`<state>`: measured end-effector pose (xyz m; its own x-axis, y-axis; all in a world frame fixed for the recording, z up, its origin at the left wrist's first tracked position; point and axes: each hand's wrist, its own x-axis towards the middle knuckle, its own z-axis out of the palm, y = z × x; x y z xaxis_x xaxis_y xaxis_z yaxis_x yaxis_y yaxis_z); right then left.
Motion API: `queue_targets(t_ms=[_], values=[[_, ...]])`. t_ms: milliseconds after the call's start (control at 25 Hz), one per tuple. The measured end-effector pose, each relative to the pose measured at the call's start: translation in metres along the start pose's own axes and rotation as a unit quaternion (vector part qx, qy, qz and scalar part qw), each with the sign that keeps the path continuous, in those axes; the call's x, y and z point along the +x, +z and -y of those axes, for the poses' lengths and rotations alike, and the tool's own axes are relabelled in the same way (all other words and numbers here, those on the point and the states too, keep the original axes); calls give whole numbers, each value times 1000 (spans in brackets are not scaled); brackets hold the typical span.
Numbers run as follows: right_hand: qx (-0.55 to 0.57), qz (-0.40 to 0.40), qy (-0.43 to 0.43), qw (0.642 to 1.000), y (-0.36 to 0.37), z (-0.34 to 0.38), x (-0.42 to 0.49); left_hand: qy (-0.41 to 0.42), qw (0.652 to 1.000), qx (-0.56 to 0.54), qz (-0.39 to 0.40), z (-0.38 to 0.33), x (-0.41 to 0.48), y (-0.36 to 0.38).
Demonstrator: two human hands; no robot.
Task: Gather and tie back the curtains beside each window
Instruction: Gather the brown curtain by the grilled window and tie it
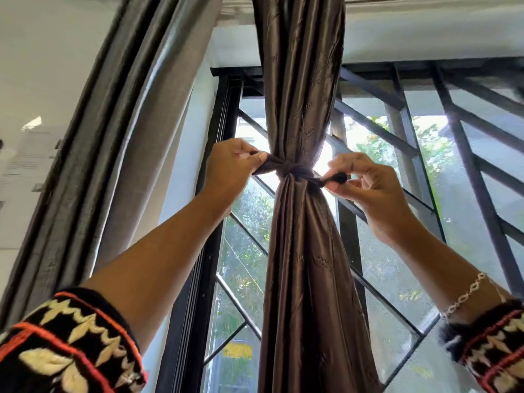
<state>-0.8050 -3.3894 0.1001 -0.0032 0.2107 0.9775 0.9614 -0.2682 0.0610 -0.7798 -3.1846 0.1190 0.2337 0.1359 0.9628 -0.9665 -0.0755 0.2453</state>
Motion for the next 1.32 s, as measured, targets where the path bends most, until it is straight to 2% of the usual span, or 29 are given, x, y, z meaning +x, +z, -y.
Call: queue_targets(t_ms=[160, 240, 360, 520, 560, 680, 800, 880, 960, 1200, 1320], values=[[19, -60, 37, 997, -6, 5, 32, -83, 989, -44, 112, -9, 20, 5], [-12, -104, 23, 994, -3, 11, 59, -72, 986, -46, 147, -21, 33, 12], [-93, -125, -15, 988, 2, 24, 111, -26, 980, -83, 178, -37, 46, 27], [-246, -73, 17, 966, 9, 44, 183, 13, 972, -110, 208, -42, 54, 46], [-314, -61, 29, 947, 12, 48, 196, 17, 973, -114, 201, -44, 54, 51], [-555, -13, 3, 832, 30, 58, 223, 16, 980, -119, 162, -49, 52, 58], [-619, 64, 39, 782, 47, 61, 239, 32, 983, -94, 152, -51, 52, 61], [-685, 39, 66, 724, 46, 61, 243, 42, 985, -79, 145, -53, 53, 63], [-740, -21, 70, 668, 36, 63, 244, 41, 986, -69, 144, -57, 54, 67], [-756, -101, 71, 642, -15, 68, 243, 41, 982, -80, 164, -83, 62, 105], [-753, -134, 140, 629, -53, 76, 251, 42, 981, -85, 168, -103, 65, 130]])
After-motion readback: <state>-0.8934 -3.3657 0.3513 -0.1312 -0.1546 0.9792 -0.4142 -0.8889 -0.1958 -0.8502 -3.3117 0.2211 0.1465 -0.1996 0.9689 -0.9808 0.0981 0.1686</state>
